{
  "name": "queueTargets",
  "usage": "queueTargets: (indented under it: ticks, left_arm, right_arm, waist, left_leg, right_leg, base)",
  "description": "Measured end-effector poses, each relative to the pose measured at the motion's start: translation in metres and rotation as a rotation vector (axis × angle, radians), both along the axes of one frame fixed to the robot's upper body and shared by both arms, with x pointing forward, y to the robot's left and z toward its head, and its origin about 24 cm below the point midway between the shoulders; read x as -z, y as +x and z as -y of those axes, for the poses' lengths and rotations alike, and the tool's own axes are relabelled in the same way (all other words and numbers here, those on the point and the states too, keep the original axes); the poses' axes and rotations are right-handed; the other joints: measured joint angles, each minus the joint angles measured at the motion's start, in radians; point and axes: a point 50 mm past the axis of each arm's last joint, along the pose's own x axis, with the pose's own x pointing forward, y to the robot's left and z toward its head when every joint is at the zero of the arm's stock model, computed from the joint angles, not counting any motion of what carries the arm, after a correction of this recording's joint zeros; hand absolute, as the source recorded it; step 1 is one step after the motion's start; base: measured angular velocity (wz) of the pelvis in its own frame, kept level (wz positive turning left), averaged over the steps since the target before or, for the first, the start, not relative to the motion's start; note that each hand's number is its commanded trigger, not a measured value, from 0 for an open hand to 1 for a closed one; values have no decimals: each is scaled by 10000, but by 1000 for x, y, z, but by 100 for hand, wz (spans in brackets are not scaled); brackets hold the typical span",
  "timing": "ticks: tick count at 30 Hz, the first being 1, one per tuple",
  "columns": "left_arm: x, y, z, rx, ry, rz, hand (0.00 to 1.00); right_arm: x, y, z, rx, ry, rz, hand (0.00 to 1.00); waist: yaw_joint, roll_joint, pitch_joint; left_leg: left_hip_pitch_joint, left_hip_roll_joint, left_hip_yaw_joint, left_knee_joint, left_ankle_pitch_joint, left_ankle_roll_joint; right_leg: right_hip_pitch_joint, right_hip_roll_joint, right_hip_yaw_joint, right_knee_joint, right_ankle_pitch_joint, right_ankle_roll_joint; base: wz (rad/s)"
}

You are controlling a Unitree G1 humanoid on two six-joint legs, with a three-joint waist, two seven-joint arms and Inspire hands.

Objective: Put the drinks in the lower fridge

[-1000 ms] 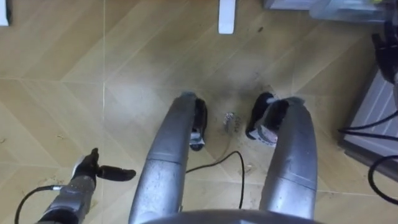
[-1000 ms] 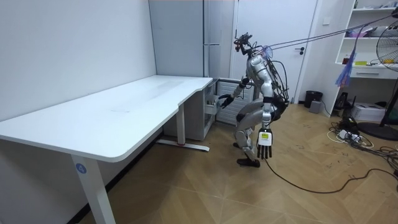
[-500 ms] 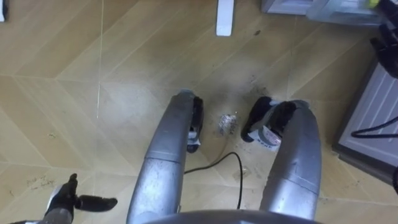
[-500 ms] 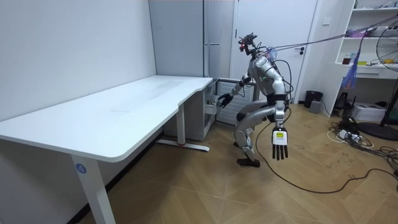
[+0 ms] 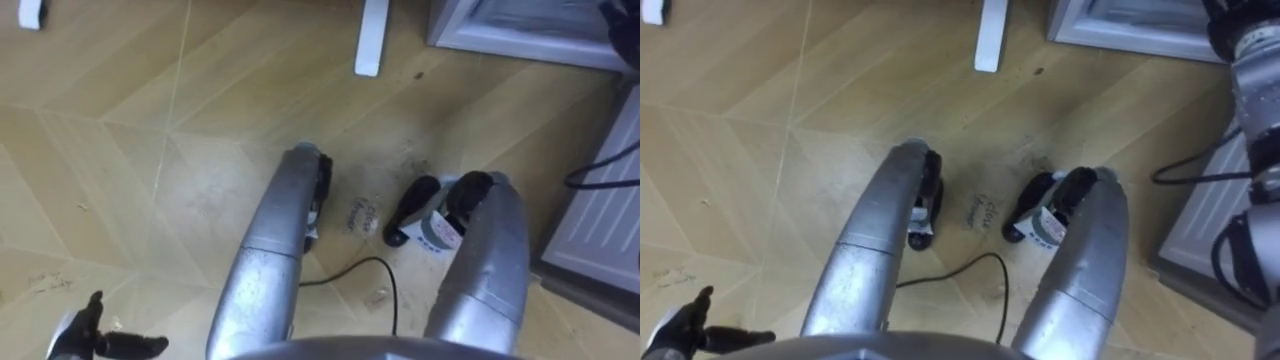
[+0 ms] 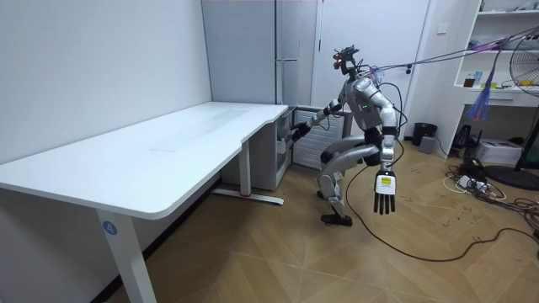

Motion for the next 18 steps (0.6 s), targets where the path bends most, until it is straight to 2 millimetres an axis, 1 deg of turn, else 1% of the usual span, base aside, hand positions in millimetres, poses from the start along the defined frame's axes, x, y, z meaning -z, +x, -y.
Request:
queueTargets:
  ticks: [2,5,7,8,11,12,14,15,17,18]
  left_arm:
    - [1,-4,1,-13,-45,-154,0]
    - [1,-4,1,-14,-54,-165,0]
    - [1,-4,1,-15,-57,-177,0]
    - [1,-5,1,-23,-57,-202,0]
    - [2,-9,2,-8,-80,-381,0]
    - [1,-12,2,-7,-96,-441,0]
    - [1,-14,3,39,-121,-531,0]
    - [1,-14,4,132,-144,-610,0]
    - [2,-15,7,272,-245,-777,0]
    - [3,-16,8,335,-367,-907,0]
  right_arm:
    - [0,0,0,6,-2,-1,0]
    - [-1,0,1,79,-65,59,0]
    - [-3,0,1,106,-117,152,0]
    - [-4,1,1,70,-116,198,0]
    - [-12,4,-4,-258,-197,640,0]
    - [-16,6,-7,-495,-262,922,0]
    - [-19,7,-7,-728,-386,1122,0]
    - [-20,6,-7,-750,-413,1160,0]
    - [-21,7,-7,-769,-424,1188,0]
    - [-20,6,-6,-790,-434,1182,0]
  waist:
    - [20,-2,1]
    - [147,-1,0]
    - [274,6,-3]
    - [274,7,-4]
    - [312,15,-8]
    - [353,20,-11]
    - [460,50,-23]
    - [548,70,-29]
    - [588,138,-22]
    - [607,157,-23]
  left_leg:
    - [-16,12,-82,68,-7,-15]
    - [-2,86,-66,65,-8,-14]
    - [-3,212,-37,64,-8,-14]
    - [-2,218,-36,65,-8,-14]
    - [17,245,-42,65,-8,-14]
    - [17,246,-58,65,-8,-14]
    - [43,268,-105,66,-8,-14]
    - [92,358,-111,65,-8,-14]
    - [89,563,-117,29,-8,-14]
    - [64,815,-84,-31,-8,-14]
  right_leg:
    - [31,1,-48,57,-18,-23]
    - [52,6,-58,61,-45,16]
    - [66,-28,-116,62,-142,129]
    - [74,-46,-133,64,-156,125]
    - [126,-135,-206,69,-168,140]
    - [146,-154,-235,69,-169,140]
    - [236,-181,-310,65,-175,148]
    - [304,-165,-341,67,-204,203]
    - [402,-137,-425,48,-293,366]
    - [445,-102,-487,17,-396,555]
  base:
    - [8]
    - [0]
    - [-5]
    - [0]
    - [3]
    - [6]
    - [11]
    - [19]
    - [20]
    - [14]
